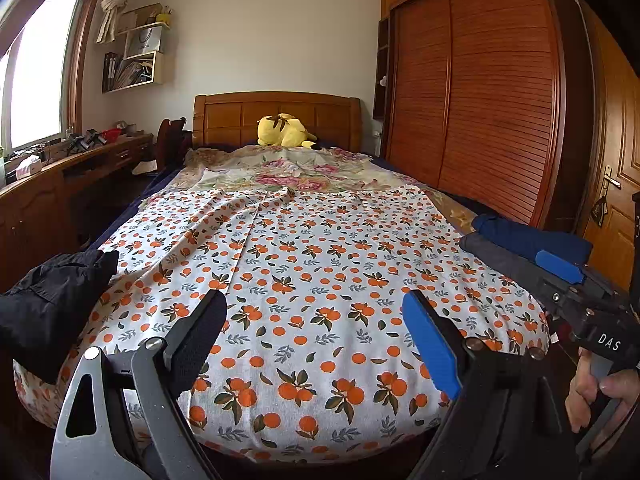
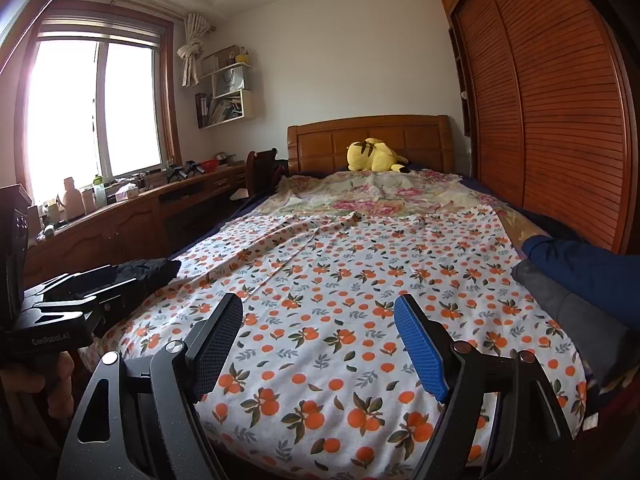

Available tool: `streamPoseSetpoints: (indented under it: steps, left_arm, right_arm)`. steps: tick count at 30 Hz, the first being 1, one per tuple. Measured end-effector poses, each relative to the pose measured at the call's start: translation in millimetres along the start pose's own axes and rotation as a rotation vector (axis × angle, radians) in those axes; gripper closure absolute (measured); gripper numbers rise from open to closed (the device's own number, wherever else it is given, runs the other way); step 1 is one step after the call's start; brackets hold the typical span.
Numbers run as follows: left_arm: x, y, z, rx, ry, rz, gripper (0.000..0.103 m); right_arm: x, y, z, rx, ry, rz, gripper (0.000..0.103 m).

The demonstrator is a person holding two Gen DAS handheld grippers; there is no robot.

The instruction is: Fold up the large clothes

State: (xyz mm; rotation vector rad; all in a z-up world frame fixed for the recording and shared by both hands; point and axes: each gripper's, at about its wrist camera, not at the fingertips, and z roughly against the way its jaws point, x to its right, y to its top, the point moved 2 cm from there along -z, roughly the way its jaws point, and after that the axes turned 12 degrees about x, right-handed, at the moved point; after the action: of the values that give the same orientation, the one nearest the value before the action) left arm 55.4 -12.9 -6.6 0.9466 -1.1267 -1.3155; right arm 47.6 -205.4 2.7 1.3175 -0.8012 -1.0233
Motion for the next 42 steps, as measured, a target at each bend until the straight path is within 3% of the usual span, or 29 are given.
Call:
streamPoseSetpoints:
  steps: [42]
  left_arm:
    - [2.5,-2.6,6.1,-0.004,-0.006,-0.004,0.013]
  right_arm:
    - [0.4,-2.2,-0.3,-0.005,0.015,-0.001,0.023]
